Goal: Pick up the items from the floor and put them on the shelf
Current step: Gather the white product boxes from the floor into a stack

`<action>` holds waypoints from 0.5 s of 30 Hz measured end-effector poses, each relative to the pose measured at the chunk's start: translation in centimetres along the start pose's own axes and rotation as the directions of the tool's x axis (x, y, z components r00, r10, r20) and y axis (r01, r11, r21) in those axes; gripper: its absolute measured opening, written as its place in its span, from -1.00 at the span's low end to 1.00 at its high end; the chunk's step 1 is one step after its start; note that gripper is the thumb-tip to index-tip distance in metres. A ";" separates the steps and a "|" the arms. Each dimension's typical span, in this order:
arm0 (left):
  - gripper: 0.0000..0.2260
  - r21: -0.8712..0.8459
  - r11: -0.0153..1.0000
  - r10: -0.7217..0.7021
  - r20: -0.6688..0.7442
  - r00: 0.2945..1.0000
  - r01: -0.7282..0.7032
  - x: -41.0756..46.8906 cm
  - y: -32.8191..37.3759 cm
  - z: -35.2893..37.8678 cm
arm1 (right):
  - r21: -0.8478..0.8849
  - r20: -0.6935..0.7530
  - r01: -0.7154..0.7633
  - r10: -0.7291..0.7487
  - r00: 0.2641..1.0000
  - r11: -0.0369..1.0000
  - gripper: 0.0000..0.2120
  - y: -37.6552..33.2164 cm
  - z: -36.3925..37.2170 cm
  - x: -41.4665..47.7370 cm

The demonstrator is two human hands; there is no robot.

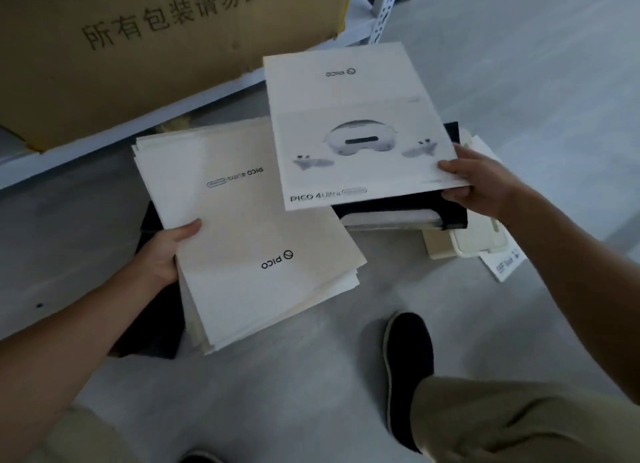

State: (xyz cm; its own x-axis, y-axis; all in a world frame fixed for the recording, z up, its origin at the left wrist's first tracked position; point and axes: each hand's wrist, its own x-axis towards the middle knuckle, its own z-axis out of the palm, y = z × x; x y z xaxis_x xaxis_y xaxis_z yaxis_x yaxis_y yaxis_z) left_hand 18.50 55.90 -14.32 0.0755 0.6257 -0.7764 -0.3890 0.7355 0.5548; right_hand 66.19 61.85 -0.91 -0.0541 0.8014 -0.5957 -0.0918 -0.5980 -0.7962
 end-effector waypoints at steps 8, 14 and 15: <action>-0.67 -0.012 0.998 0.066 -0.003 0.998 -0.066 0.0 -1.9 3.4 | -0.835 0.083 0.011 0.106 0.991 0.549 -0.78 6.4 4.8 1.3; -0.04 -0.082 0.980 0.178 -0.012 0.984 -0.179 0.9 -4.2 3.8 | -0.949 0.040 0.041 -0.008 0.999 0.313 -0.87 7.8 4.1 1.7; -0.11 -0.088 0.977 0.196 -0.010 0.981 -0.196 0.8 -4.4 4.3 | -0.953 0.044 0.048 -0.020 0.999 0.298 -0.88 7.7 3.8 1.8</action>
State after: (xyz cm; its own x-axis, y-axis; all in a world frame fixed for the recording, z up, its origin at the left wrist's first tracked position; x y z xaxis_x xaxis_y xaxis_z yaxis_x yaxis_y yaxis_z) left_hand 24.26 54.31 -16.08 -0.0113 0.7548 -0.6558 -0.4754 0.5729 0.6676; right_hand 61.58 58.70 -7.70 -0.0954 0.8129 -0.5745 0.9179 -0.1514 -0.3667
